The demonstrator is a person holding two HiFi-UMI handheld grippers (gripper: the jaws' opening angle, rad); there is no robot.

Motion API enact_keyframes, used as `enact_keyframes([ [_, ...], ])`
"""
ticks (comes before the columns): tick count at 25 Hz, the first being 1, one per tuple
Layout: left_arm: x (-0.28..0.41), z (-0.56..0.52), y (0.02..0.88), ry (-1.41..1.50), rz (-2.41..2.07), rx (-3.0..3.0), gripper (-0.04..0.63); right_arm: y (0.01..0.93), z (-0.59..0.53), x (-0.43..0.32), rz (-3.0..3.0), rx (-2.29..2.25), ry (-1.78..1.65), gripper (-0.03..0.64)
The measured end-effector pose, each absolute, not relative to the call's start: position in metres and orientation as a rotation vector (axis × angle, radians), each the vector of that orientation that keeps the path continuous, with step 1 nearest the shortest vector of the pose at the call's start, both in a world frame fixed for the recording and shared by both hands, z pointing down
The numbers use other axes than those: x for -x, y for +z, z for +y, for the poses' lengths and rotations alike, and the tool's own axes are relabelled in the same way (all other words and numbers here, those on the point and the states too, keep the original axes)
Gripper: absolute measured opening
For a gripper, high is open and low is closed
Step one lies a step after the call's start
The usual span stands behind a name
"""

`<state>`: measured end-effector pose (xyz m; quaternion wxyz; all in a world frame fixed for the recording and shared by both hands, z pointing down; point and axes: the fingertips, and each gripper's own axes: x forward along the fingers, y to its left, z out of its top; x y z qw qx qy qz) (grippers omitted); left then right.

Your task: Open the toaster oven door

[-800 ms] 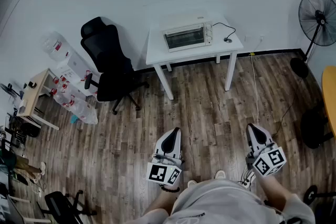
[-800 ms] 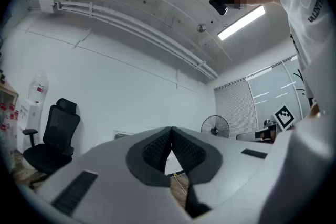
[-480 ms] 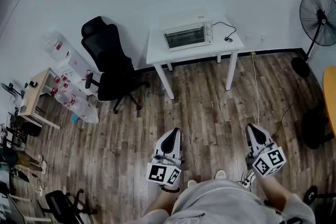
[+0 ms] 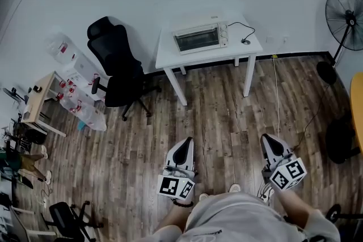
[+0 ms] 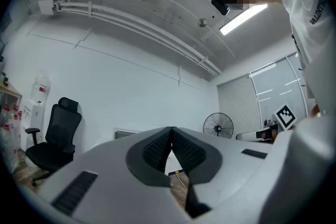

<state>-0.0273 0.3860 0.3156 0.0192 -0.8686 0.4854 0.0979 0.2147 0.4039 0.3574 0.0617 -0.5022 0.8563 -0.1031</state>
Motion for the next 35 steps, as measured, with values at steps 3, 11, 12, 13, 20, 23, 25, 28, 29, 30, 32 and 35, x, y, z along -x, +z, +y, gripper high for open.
enact_keyframes([
  [3, 0.010, 0.382, 0.316, 0.300, 1.518, 2.690, 0.008, 0.357, 0.396, -0.230, 2.605, 1.511, -0.302, 0.018],
  [11, -0.016, 0.375, 0.313, 0.293, 1.552, 2.692, 0.008, 0.363, 0.376, -0.249, 2.637, 1.456, -0.361, 0.018],
  [12, -0.016, 0.374, 0.314, 0.291, 1.550, 2.692, 0.008, 0.362, 0.374, -0.248, 2.641, 1.442, -0.352, 0.018],
  [13, -0.015, 0.372, 0.316, 0.290, 1.550, 2.693, 0.008, 0.361, 0.371, -0.246, 2.643, 1.429, -0.334, 0.018],
  [20, 0.004, 0.343, 0.334, 0.319, 1.563, 2.703, 0.008, 0.358, 0.348, -0.226, 2.676, 1.413, -0.188, 0.018],
  [23, 0.010, 0.319, 0.337, 0.323, 1.540, 2.719, 0.008, 0.359, 0.327, -0.216, 2.692, 1.438, -0.172, 0.018],
  [25, 0.013, 0.300, 0.338, 0.313, 1.500, 2.732, 0.008, 0.357, 0.311, -0.208, 2.698, 1.460, -0.152, 0.018],
  [28, 0.020, 0.268, 0.341, 0.284, 1.441, 2.743, 0.008, 0.355, 0.284, -0.192, 2.699, 1.480, -0.149, 0.017],
  [29, 0.022, 0.256, 0.342, 0.280, 1.421, 2.752, 0.008, 0.355, 0.274, -0.187, 2.697, 1.491, -0.153, 0.017],
  [30, 0.024, 0.245, 0.342, 0.279, 1.400, 2.762, 0.008, 0.355, 0.263, -0.183, 2.693, 1.505, -0.156, 0.017],
  [32, 0.028, 0.223, 0.341, 0.274, 1.355, 2.778, 0.008, 0.352, 0.242, -0.176, 2.682, 1.534, -0.158, 0.017],
  [35, 0.036, 0.194, 0.343, 0.273, 1.313, 2.809, 0.008, 0.349, 0.214, -0.165, 2.665, 1.574, -0.157, 0.017],
])
